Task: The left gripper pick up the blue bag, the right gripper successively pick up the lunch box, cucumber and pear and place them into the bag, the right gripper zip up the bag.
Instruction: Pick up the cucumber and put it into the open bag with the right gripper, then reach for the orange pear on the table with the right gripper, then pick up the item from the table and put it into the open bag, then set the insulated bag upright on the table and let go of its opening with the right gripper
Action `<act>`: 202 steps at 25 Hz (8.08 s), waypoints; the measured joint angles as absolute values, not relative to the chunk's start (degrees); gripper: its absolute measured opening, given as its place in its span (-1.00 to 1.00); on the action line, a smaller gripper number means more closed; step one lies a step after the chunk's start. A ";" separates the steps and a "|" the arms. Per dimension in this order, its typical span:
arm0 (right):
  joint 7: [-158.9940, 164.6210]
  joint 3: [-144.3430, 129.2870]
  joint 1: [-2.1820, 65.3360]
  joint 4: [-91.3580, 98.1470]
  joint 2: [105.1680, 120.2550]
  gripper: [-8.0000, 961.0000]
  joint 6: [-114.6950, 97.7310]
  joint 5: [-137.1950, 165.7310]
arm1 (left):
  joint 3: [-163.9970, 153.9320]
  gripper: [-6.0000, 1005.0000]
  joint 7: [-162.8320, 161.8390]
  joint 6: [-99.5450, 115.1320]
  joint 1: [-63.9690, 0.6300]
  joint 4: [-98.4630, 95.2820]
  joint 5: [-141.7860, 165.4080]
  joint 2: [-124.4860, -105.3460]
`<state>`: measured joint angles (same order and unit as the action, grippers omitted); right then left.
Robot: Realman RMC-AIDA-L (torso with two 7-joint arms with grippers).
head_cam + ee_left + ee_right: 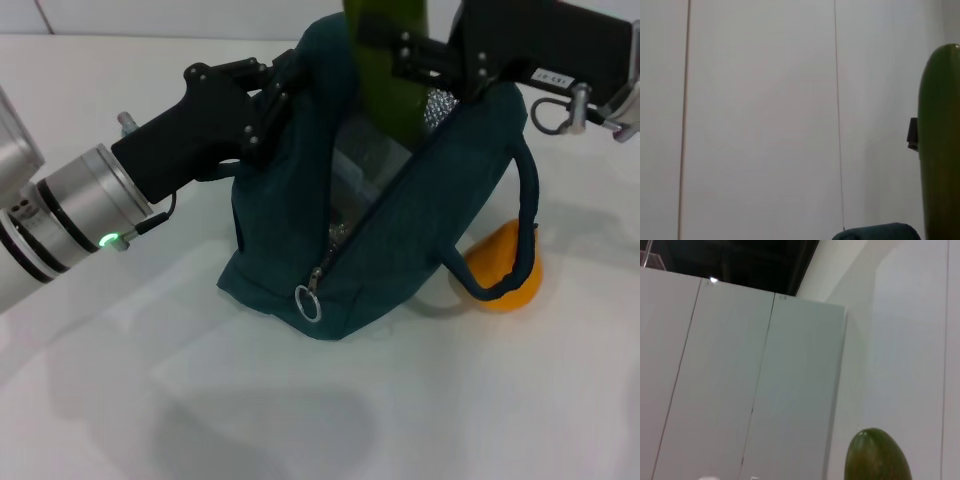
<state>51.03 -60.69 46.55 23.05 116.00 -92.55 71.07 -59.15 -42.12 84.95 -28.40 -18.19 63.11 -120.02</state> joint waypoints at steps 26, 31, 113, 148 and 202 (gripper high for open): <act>54.23 -71.04 46.77 19.21 116.20 0.15 -87.14 71.02 | -59.24 -0.84 -41.66 82.32 -30.85 -17.31 63.39 -120.06; 54.17 -70.86 45.66 19.51 116.18 0.15 -86.47 70.26 | -59.15 -0.84 -41.66 82.19 -31.12 -17.31 63.37 -120.03; 42.44 -65.13 23.22 18.64 115.31 -0.60 -78.80 70.89 | -59.15 -0.84 -37.18 74.79 -33.41 -15.38 62.05 -120.35; 45.94 -50.07 35.95 18.62 115.63 -0.91 -99.37 69.72 | -61.53 -0.84 -34.73 81.90 -31.31 -15.49 62.06 -120.47; 51.06 -76.12 28.18 26.85 113.64 -0.23 -93.49 62.99 | -61.52 -0.83 -32.12 80.77 -31.02 -13.77 59.92 -120.38</act>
<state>51.06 -76.12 28.18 26.85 113.64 -93.49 62.99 -61.52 -32.12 80.77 -31.02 -13.77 59.92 -120.38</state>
